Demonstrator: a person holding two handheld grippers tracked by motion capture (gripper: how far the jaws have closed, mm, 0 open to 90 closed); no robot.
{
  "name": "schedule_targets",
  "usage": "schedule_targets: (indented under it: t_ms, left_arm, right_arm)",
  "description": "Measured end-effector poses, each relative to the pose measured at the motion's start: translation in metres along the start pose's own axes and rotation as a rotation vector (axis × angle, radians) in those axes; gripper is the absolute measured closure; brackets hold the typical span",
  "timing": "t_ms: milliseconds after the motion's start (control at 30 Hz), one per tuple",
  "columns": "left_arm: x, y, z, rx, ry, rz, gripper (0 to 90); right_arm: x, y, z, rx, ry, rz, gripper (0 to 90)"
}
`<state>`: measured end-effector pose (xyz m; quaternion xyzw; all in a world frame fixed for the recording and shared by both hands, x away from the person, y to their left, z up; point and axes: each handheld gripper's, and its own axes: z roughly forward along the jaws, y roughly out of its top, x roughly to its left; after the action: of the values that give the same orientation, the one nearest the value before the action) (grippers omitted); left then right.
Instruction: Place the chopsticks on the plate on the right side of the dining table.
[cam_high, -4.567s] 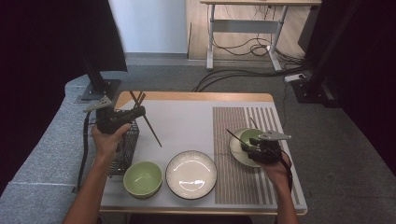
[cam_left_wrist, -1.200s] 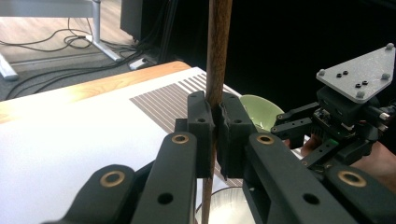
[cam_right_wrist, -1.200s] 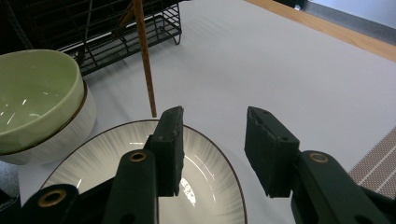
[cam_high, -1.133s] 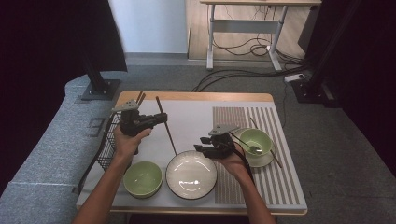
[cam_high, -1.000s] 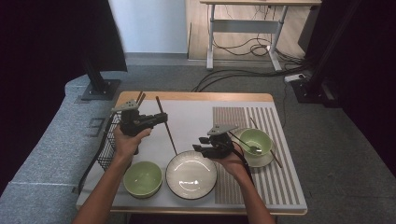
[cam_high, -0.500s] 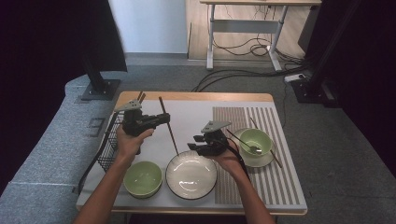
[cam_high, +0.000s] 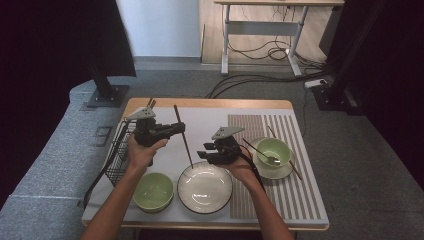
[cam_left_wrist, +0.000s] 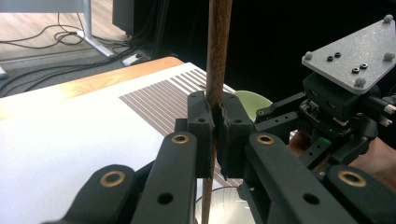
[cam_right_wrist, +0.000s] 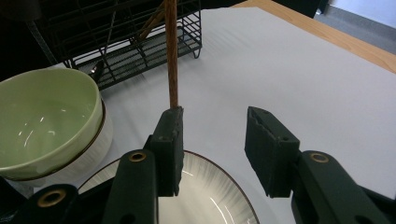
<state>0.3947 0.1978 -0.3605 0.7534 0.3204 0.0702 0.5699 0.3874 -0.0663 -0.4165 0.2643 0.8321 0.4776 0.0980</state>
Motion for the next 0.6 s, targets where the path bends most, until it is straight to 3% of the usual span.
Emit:
schedule_targets:
  t_ms: [600]
  left_arm:
    - [-0.002,-0.001,0.006,0.009,-0.007,0.001,84.8]
  right_arm:
    - [0.003,0.009,0.009,-0.016,0.032,0.0,58.6]
